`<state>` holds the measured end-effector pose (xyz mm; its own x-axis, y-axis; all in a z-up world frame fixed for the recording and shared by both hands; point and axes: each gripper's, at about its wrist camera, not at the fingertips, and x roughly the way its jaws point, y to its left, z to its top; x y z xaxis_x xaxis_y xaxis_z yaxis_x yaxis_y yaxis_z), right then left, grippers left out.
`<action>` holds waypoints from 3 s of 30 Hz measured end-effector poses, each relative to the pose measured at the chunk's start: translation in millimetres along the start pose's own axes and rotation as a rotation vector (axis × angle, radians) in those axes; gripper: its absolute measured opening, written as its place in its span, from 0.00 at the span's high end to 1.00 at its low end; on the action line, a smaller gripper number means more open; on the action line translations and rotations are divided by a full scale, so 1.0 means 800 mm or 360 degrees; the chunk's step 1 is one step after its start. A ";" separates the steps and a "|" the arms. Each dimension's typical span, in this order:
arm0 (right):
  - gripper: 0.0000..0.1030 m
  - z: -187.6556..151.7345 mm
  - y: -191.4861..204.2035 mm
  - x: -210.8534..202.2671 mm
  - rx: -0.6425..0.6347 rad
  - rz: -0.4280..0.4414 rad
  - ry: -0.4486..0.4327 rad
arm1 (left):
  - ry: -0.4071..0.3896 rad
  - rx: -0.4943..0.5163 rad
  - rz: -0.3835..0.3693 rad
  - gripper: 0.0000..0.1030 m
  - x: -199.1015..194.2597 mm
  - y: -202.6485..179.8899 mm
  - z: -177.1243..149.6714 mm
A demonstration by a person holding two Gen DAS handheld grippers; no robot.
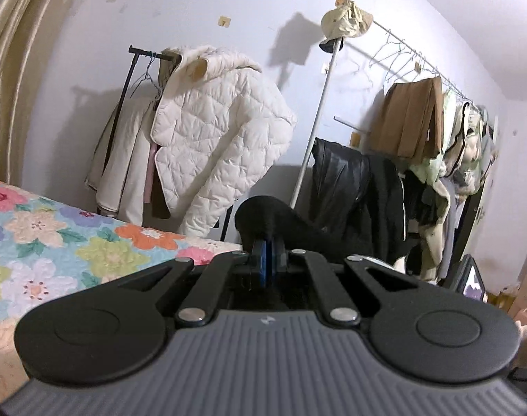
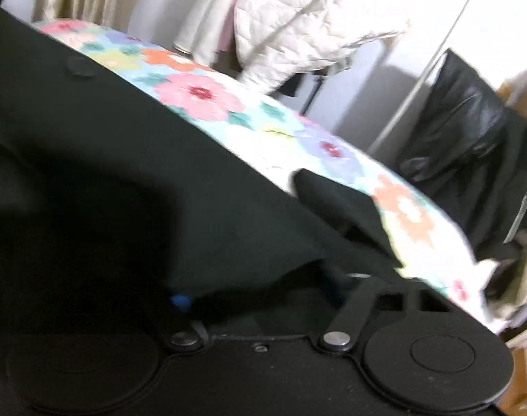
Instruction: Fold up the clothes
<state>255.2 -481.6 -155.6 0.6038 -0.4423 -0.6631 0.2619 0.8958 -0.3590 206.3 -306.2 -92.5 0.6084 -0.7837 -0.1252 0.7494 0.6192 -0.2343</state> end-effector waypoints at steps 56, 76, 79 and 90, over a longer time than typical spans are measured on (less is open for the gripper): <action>0.31 -0.168 -0.270 -0.214 0.0983 0.0224 0.0112 | 0.0911 -0.0520 0.0008 0.38 0.056 0.054 -0.145; 0.73 -0.153 -0.263 -0.103 0.1146 0.0069 0.0118 | 0.0374 -0.0258 0.0420 0.95 0.074 0.129 -0.046; 0.53 -0.149 -0.254 -0.110 0.1110 0.0056 0.0095 | 0.0602 -0.0378 0.0441 0.86 0.088 0.142 -0.087; 0.38 -0.174 -0.216 -0.168 0.1091 -0.0001 0.0024 | 0.0674 -0.0129 0.0319 0.54 0.050 0.074 -0.066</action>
<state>24.2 -582.9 -96.1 0.5941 -0.4389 -0.6741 0.6828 0.7182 0.1342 260.9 -303.2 -162.6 0.5663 -0.6104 -0.5539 0.5950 0.7678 -0.2377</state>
